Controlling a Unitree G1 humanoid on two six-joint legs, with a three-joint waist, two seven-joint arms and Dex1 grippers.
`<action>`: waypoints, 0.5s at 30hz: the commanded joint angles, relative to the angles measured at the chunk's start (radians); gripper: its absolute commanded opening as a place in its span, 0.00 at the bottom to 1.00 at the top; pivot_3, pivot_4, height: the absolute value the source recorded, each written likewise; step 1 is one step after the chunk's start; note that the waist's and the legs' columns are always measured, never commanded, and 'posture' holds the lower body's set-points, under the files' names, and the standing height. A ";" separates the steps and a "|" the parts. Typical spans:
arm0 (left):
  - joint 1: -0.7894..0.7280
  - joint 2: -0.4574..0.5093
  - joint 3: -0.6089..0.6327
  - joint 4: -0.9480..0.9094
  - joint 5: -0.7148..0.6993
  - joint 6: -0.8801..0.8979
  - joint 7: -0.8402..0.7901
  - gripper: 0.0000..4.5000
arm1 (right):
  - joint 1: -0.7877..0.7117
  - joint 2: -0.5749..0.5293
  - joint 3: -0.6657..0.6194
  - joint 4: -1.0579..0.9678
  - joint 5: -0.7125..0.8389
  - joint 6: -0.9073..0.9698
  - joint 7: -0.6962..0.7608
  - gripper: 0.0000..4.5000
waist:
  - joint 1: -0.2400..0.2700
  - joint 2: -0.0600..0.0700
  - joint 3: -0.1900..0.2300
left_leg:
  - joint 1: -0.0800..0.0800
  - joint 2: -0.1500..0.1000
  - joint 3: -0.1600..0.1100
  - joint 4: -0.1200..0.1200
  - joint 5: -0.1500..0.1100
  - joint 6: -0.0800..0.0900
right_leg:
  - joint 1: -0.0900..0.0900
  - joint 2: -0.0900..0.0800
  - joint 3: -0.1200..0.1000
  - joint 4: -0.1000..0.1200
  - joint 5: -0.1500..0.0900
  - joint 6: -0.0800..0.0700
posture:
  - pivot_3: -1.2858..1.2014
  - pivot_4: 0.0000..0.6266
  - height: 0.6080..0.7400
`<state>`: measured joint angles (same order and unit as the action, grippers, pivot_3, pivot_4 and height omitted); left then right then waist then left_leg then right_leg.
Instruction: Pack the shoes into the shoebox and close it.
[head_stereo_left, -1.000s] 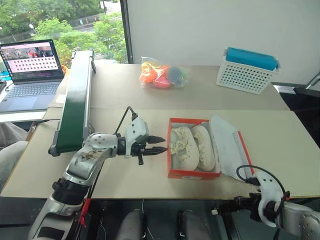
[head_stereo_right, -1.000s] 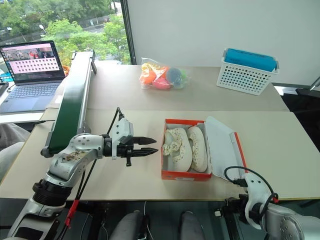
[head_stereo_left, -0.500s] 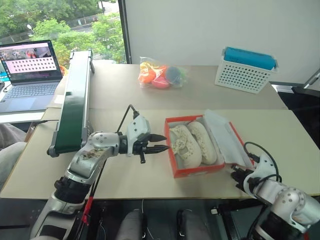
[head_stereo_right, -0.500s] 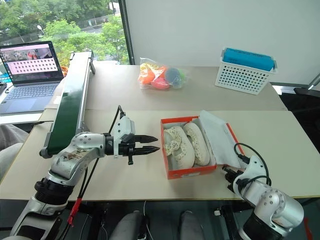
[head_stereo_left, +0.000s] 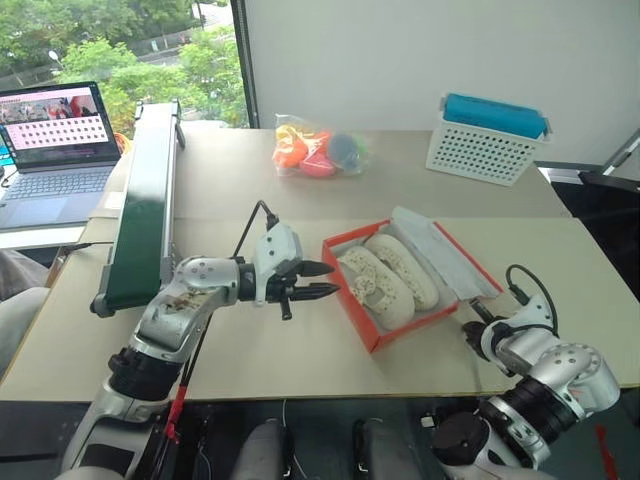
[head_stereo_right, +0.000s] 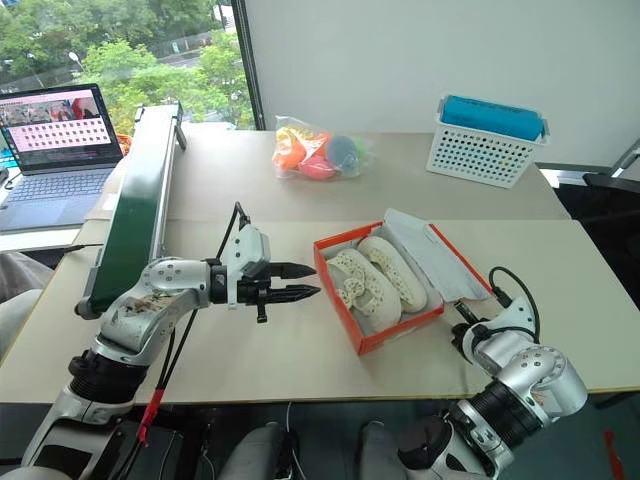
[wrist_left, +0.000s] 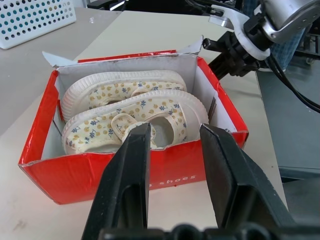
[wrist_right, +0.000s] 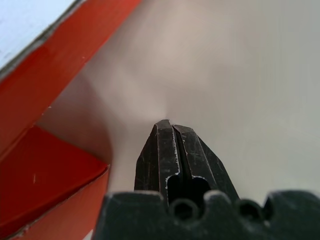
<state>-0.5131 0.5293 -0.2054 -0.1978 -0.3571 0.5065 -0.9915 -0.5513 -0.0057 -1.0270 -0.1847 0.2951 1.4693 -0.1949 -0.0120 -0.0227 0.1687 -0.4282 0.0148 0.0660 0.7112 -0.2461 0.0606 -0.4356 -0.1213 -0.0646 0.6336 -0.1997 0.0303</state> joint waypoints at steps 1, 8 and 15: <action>-0.032 0.001 0.020 -0.003 -0.005 -0.005 0.003 0.36 | 0.010 -0.073 0.026 0.091 -0.034 -0.087 -0.013 0.01 | 0.001 0.000 0.000 | 0.001 0.000 0.000 0.000 0.000 0.000 | 0.001 0.000 0.000 0.000 -0.001 0.001 | 0.52 0.24 0.69; -0.035 0.006 0.029 0.000 -0.004 -0.005 0.011 0.36 | 0.014 -0.137 0.093 0.038 -0.038 -0.034 -0.021 0.01 | 0.001 0.001 0.000 | -0.001 0.000 0.000 -0.001 0.000 0.000 | -0.001 0.000 0.000 0.000 0.000 -0.001 | 0.52 0.24 0.69; -0.033 0.003 0.029 -0.008 -0.005 0.001 0.022 0.36 | -0.098 -0.219 0.024 0.225 -0.040 -0.102 -0.033 0.01 | -0.001 0.004 0.001 | -0.002 0.000 0.001 0.000 0.000 0.000 | -0.002 0.000 0.001 0.000 0.000 0.001 | 0.52 0.24 0.69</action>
<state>-0.5331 0.5297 -0.1980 -0.1816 -0.3562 0.5065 -0.9736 -0.6088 -0.1807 -0.9797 -0.0057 0.2525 1.4220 -0.2223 -0.0134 -0.0182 0.1699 -0.4299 0.0146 0.0667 0.7107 -0.2460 0.0608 -0.4376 -0.1216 -0.0639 0.6338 -0.2004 0.0315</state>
